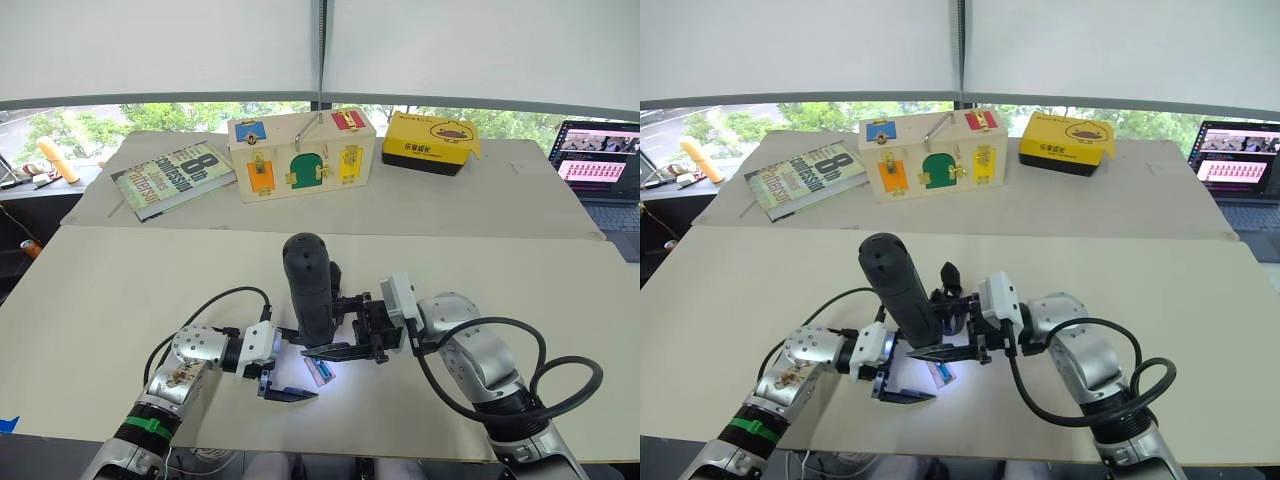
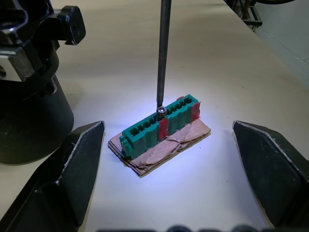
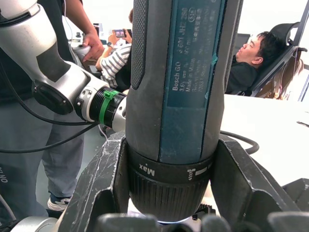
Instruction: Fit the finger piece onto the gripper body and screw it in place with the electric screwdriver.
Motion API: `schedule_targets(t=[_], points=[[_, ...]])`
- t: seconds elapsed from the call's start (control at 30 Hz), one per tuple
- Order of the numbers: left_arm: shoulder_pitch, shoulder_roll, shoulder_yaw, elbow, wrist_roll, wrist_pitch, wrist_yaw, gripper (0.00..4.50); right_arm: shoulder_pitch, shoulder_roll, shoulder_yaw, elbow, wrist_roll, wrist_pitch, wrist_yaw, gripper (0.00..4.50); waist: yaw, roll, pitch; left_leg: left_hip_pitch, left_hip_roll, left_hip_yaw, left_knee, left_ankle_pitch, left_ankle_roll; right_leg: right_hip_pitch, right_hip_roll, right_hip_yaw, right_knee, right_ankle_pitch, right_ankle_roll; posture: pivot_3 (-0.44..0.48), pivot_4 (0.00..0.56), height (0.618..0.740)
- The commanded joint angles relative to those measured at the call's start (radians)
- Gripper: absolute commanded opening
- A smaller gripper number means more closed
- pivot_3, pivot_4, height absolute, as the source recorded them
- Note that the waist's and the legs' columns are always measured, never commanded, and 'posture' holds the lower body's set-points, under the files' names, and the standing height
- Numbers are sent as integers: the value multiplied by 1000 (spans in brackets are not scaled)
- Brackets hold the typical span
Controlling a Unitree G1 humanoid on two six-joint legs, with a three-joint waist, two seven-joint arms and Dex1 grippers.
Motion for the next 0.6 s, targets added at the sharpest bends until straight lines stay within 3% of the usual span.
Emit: schedule_targets(t=[0.03,0.6], points=[[23,2,-32,42,37,23,14,4490,-16,0,-6,-43,15,-12,-2,1948,0,0,0,0,0,0,0,0,0,0,0,0,0,0,0,0,150,740],[20,-6,-34,49,38,19,19,4490,-25,-8,-9,-48,-7,-26,-7,1948,1,0,0,-1,0,0,0,0,0,0,-1,0,0,0,0,0,150,740]])
